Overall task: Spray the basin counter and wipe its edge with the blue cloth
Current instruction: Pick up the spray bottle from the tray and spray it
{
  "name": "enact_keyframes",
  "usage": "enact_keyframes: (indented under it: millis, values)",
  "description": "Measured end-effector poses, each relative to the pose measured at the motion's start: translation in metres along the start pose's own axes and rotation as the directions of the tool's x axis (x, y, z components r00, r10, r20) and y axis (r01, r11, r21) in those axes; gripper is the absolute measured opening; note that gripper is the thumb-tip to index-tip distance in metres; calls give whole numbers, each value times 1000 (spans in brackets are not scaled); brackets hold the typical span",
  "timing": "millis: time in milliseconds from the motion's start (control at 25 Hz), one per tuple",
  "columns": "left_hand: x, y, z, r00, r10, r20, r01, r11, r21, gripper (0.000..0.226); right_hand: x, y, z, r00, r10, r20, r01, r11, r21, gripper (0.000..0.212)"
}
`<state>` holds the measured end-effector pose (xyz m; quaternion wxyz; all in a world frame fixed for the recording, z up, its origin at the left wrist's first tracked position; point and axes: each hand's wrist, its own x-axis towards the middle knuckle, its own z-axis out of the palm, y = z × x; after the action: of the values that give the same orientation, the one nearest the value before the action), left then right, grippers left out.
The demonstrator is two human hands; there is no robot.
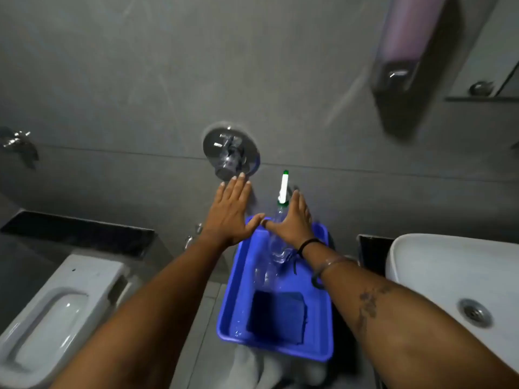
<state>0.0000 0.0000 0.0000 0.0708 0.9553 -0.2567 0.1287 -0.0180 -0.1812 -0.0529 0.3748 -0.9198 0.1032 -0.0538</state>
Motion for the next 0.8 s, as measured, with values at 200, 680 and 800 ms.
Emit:
enact_keyframes:
  millis: [200,680,800]
  values:
    - [-4,-21,41,997,-16,80,19,999,-42,89,52,3,21,985,114,-132,-93,983,158,117]
    - [-31,-31,48,999,-37,-4,36,981,-193,80,50,-40,9,902,60,-428,82,948,307,37]
    - [-29,-26,25,999,-43,-16,38,973,-228,82,26,-69,-35,805,31,-592,187,935,302,36]
